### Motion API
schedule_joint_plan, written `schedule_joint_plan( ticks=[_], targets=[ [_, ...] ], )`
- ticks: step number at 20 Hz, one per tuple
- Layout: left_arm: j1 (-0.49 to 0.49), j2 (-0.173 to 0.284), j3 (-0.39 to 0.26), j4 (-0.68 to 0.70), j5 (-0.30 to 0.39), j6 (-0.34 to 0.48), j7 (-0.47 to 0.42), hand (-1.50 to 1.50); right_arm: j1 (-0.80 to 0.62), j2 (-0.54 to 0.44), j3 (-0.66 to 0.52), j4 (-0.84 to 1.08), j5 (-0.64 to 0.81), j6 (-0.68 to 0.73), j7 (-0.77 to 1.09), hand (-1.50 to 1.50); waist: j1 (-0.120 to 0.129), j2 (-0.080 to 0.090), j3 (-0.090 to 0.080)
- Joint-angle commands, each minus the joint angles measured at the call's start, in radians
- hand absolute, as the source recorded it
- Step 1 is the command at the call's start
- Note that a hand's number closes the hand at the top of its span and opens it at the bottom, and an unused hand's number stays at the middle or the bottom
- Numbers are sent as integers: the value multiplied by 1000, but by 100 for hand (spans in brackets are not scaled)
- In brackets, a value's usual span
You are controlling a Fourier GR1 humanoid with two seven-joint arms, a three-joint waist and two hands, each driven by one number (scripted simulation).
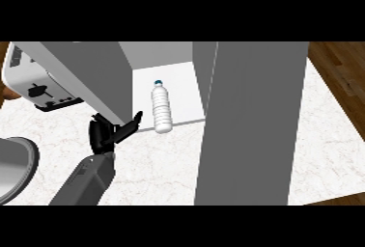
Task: Pick up the bottled water, place it into the cabinet and close the cabinet
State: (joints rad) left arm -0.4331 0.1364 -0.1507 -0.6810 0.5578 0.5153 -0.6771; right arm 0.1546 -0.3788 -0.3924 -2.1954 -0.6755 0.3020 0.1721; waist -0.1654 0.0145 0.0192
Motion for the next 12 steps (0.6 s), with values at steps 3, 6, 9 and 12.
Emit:
schedule_joint_plan(
  ticks=[3, 6, 9, 12],
  targets=[
    [-259, -64, -7, 39, -1, 37, 92, -150, -10, -11, 3, 19, -16, 19, 3, -150, -58, 29, -23],
    [-267, -68, -24, 39, -13, 50, 98, -150, -15, -11, 4, 23, -5, 19, -1, -150, -54, 26, -22],
    [-255, -47, -34, 45, -29, 52, 78, -150, -19, -19, 0, 21, -19, 29, 0, -150, -67, 26, -23],
    [-267, -40, -60, 34, -50, 49, 79, -150, -40, -38, 1, 18, -20, 28, 10, -150, -63, 26, -24]
  ],
)
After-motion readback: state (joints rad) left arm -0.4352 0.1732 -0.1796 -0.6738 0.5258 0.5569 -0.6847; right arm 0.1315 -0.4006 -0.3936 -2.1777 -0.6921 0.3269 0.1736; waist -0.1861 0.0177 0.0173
